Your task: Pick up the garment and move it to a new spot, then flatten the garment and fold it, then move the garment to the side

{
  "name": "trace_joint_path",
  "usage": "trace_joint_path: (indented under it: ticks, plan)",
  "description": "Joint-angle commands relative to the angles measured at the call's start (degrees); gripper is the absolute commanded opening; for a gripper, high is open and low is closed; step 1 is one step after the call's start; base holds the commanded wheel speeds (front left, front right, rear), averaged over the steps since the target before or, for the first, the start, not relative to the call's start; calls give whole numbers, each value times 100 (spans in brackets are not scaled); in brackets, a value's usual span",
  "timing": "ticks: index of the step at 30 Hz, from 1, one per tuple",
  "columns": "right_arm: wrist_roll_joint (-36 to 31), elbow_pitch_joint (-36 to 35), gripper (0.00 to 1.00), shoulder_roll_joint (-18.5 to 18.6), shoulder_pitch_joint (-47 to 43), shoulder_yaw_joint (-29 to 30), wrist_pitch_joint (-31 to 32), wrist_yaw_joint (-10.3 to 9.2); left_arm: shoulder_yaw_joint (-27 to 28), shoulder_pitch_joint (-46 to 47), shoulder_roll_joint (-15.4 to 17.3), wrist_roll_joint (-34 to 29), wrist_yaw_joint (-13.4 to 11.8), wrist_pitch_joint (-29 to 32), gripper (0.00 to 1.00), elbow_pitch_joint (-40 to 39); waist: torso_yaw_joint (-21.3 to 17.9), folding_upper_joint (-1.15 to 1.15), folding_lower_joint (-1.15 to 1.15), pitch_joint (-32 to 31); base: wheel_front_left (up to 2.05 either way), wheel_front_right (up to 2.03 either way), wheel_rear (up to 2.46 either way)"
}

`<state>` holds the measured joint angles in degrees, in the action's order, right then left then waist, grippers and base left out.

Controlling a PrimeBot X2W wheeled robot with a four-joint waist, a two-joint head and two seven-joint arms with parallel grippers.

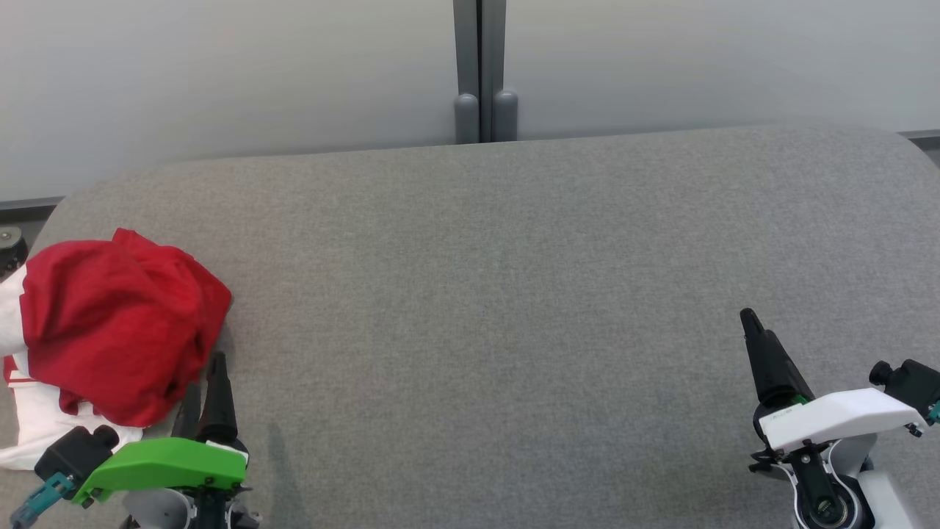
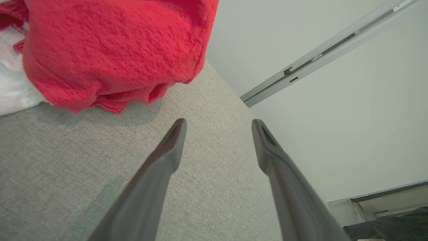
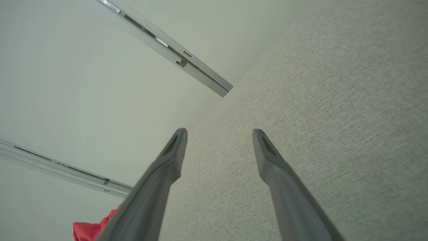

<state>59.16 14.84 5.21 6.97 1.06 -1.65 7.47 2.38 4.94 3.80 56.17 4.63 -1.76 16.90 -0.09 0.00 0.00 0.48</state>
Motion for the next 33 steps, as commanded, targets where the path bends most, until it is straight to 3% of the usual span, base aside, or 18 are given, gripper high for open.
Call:
trace_joint_path:
  ticks: [1,33]
  plan:
    - [-241,-101,100,74,116,-19,-68,2,-25,171,90,-249,-33,-63,100,-41,-3,0,0,0,0,0,0]
    - [-2928,-90,100,70,69,-64,-640,3,-982,198,567,-2674,-528,-632,100,-182,-36,0,0,42,0,0,0]
